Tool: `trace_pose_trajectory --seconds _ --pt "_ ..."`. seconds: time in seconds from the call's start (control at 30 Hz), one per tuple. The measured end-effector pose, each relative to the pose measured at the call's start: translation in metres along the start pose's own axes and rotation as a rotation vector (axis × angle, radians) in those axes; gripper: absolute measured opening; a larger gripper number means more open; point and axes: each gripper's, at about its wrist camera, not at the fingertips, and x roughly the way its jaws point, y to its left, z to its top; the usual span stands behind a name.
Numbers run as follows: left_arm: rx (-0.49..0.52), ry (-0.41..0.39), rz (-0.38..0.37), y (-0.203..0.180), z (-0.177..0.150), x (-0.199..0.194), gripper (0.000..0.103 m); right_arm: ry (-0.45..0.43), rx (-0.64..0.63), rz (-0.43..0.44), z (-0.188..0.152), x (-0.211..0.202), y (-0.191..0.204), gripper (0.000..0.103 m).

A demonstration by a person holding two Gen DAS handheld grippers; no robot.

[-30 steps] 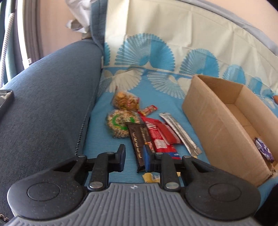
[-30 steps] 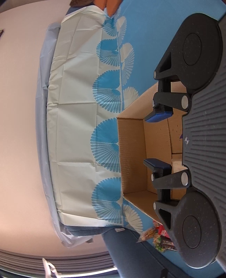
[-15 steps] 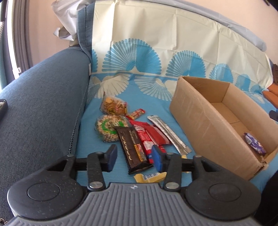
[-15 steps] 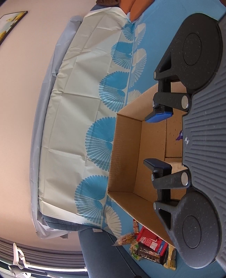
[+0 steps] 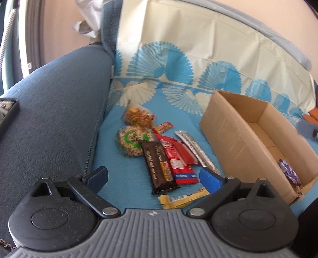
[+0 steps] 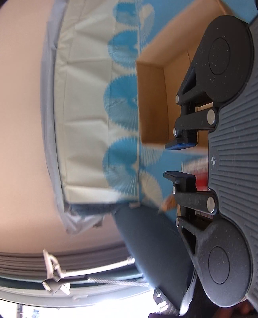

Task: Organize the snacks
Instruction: 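Move both open tools back to the snack pile, then grasp the yellow-gold bar with the right tool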

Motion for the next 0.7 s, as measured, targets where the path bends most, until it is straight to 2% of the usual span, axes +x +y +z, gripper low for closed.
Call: trace_pose_trajectory --seconds 0.13,0.17,0.23,0.3,0.33,0.43,0.57,0.7 --pt "-0.068 -0.031 0.007 0.013 -0.001 -0.008 0.099 0.072 0.014 0.054 -0.017 0.024 0.031 0.029" --pt "-0.093 -0.053 0.003 0.017 -0.002 -0.012 0.095 0.086 0.019 0.054 -0.021 0.028 0.036 0.029" --pt "-0.13 -0.093 -0.022 0.024 -0.004 -0.02 0.073 0.123 0.038 0.046 -0.03 0.037 0.043 0.029" --pt "-0.147 -0.105 -0.062 0.029 -0.004 -0.024 0.025 0.154 0.055 0.036 -0.039 0.043 0.047 0.029" --pt "-0.147 -0.117 -0.073 0.029 -0.004 -0.026 0.021 0.169 0.064 0.031 -0.042 0.046 0.048 0.03" --pt "-0.127 -0.142 -0.077 0.026 -0.005 -0.03 0.021 0.215 0.098 0.011 -0.052 0.058 0.048 0.03" --pt "-0.129 -0.124 -0.059 0.025 -0.005 -0.027 0.023 0.3 0.167 -0.044 -0.064 0.082 0.043 0.032" --pt "-0.156 -0.11 -0.058 0.031 -0.005 -0.025 0.035 0.396 0.268 -0.101 -0.077 0.108 0.035 0.043"
